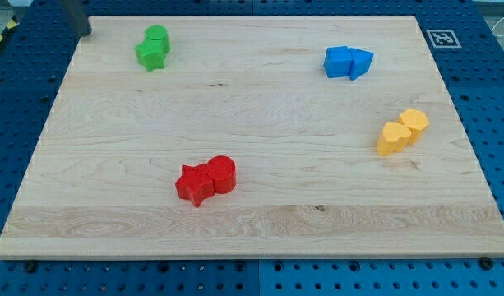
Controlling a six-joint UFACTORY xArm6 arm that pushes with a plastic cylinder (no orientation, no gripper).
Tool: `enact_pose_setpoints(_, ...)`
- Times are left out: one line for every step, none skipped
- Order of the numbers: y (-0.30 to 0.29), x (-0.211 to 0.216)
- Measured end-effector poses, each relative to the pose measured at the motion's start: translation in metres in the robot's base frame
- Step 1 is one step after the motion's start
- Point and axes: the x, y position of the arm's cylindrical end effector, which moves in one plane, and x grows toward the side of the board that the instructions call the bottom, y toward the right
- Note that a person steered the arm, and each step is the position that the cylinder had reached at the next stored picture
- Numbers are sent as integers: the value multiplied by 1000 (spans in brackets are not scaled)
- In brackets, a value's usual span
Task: Slide the green star down a bit
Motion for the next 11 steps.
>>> enact_pose_setpoints(19,24)
enact_pose_setpoints(36,52)
enact_pose_setpoints(72,54)
enact_pose_setpoints(102,54)
enact_pose_setpoints(116,64)
enact_pose_setpoints(130,84)
enact_pose_setpoints(172,122)
enact_pose_setpoints(196,123)
enact_pose_setpoints(206,95)
enact_pose_setpoints(188,72)
enact_pose_setpoints(151,65)
